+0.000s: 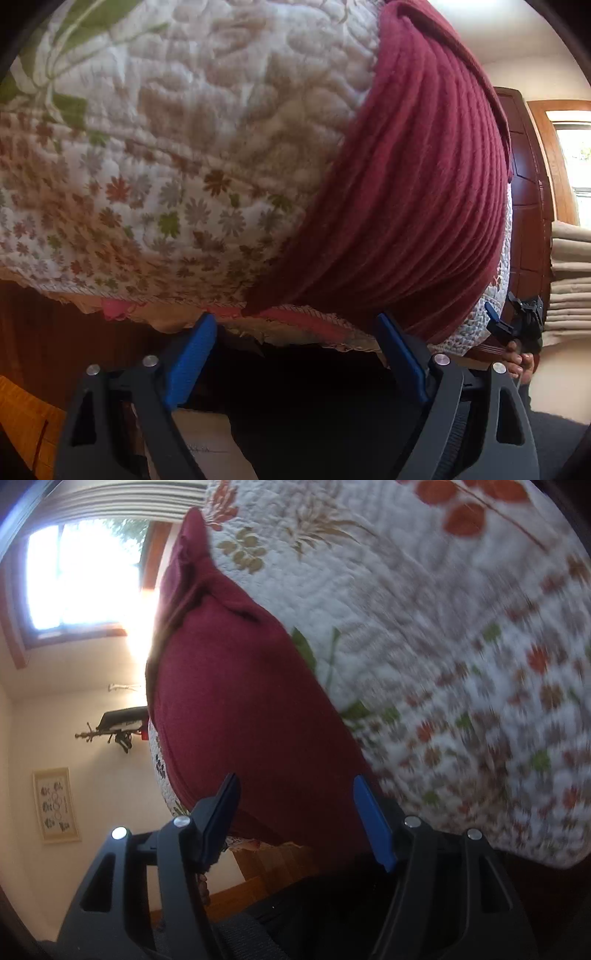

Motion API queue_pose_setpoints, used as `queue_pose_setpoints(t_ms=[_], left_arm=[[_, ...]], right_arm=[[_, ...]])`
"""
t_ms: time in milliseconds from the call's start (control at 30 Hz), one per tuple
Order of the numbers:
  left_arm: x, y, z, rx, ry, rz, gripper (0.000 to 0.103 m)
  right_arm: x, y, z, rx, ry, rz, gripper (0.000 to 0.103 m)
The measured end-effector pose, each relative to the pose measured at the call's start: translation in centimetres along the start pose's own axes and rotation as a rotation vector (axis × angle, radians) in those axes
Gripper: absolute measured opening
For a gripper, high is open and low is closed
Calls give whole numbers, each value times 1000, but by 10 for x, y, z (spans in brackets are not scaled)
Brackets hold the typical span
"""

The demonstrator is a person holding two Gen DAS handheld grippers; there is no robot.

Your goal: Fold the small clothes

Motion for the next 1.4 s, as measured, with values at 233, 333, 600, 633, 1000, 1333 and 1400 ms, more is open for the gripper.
queue_pose_setpoints(t_ms=[233, 333, 600, 633, 1000, 1333, 1400], left_arm=[[-8, -35, -9, 71, -120, -9, 88], [-9, -42, -22, 141, -154, -7, 87], [-16, -37, -17, 271, -113, 20, 18], [-15, -34, -15, 279, -104, 26, 13], [11, 33, -47, 523, -66, 69, 7], [29, 93, -98, 764, -16, 59, 7], [29, 102, -104, 791, -13, 56, 7]], right_arm=[[49, -11, 25, 47, 3, 7, 65], [60, -9, 35, 85, 18, 2, 66], [96, -9, 34, 100, 11, -15, 66], [96, -11, 36, 98, 8, -16, 66], [121, -26, -4, -4, -116, -81, 66], [152, -42, -59, -219, -383, -169, 80], [158, -49, -68, -274, -436, -186, 80]])
Point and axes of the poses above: each gripper's, at about its wrist camera, not at the fingertips, and y roughly against the way its jaws point, z to its left, x to its underside, the point moved 4 cm from there along -y, roughly the way its jaws point, and after that the axes turned 5 degrees about y, right-handed, at the moved point
